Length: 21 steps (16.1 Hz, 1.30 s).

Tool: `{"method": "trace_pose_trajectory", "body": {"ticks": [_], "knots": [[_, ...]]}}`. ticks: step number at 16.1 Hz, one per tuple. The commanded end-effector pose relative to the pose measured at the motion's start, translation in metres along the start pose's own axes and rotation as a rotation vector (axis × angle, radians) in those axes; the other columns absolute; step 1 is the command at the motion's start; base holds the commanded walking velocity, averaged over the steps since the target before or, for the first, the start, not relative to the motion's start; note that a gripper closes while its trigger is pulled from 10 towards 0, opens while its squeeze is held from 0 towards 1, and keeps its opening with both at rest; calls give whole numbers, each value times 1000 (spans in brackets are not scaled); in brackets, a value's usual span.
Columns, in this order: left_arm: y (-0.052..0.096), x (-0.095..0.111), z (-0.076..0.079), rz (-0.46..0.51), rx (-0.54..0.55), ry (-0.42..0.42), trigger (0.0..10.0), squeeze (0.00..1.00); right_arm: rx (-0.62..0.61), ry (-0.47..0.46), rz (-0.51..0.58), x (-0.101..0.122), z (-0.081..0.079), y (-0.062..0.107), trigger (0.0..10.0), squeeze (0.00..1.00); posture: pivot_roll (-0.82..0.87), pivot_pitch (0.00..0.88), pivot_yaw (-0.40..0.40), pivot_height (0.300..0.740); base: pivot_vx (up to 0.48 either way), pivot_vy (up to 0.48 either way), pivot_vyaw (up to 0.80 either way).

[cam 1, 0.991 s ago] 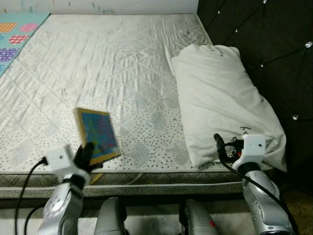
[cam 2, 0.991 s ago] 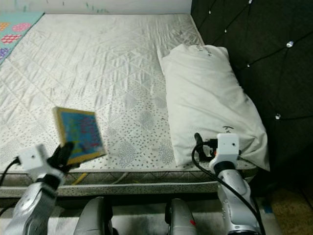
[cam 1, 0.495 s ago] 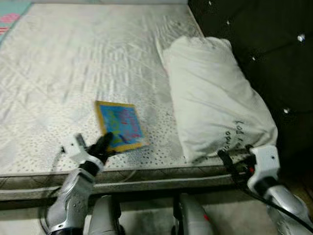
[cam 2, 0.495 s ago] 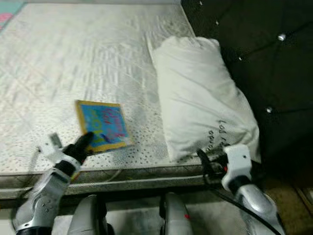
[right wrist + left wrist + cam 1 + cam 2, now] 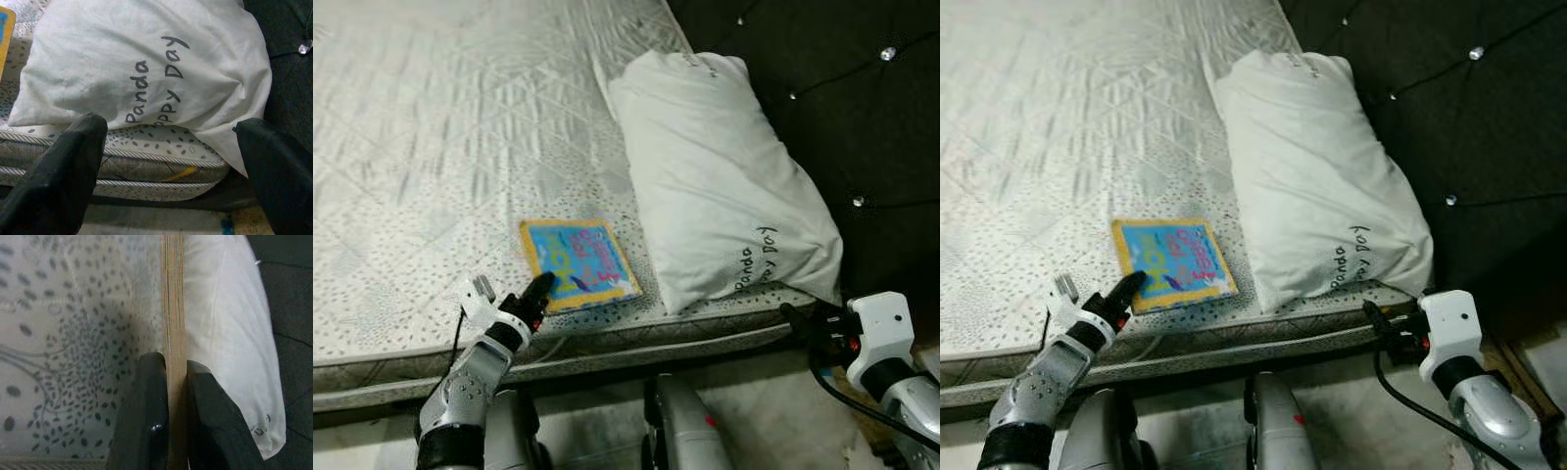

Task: Clean up the room

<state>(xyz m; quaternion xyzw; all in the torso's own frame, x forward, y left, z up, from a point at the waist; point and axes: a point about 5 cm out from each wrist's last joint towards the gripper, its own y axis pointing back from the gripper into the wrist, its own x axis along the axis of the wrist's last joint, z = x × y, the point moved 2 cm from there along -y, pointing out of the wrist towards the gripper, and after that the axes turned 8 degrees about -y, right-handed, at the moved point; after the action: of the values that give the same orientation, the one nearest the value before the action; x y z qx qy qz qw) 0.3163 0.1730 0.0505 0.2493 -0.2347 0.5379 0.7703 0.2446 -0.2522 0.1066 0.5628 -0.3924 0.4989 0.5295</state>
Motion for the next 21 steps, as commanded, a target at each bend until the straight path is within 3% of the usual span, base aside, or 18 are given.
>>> {"method": "trace_pose_trajectory", "body": {"ticks": [1,6,11,16,18,19,20,21], "knots": [[1,-1,-6,-22,-9,-7,10000,0,-20,17,-10,3,7,4,10000,0,-393,241,-100,613,0,0,0],[-9,-4,-18,-141,-16,-34,10000,0,-15,38,-9,6,5,7,10000,0,-418,235,-105,613,0,0,0],[-18,5,-18,-134,-18,-82,10000,0,-24,52,8,9,5,5,10000,0,-427,229,-103,613,0,0,0],[-19,-16,-22,-223,27,-107,10000,0,-26,54,19,11,3,1,10000,0,-422,232,-101,613,0,0,0],[-19,-13,-24,-215,55,-104,10000,0,-26,53,21,11,2,0,10000,0,-418,232,-98,613,0,0,0],[-18,-12,-27,-220,74,-110,10000,286,-27,51,22,11,2,0,10000,0,-416,232,-97,613,0,0,0],[-16,-11,-31,-222,95,-114,10000,941,-28,50,22,10,1,0,10000,0,-416,230,-95,613,0,0,0],[-15,-8,-34,-215,114,-118,10000,1000,-29,49,24,11,1,-1,10000,0,-416,229,-95,613,0,0,0]]}}
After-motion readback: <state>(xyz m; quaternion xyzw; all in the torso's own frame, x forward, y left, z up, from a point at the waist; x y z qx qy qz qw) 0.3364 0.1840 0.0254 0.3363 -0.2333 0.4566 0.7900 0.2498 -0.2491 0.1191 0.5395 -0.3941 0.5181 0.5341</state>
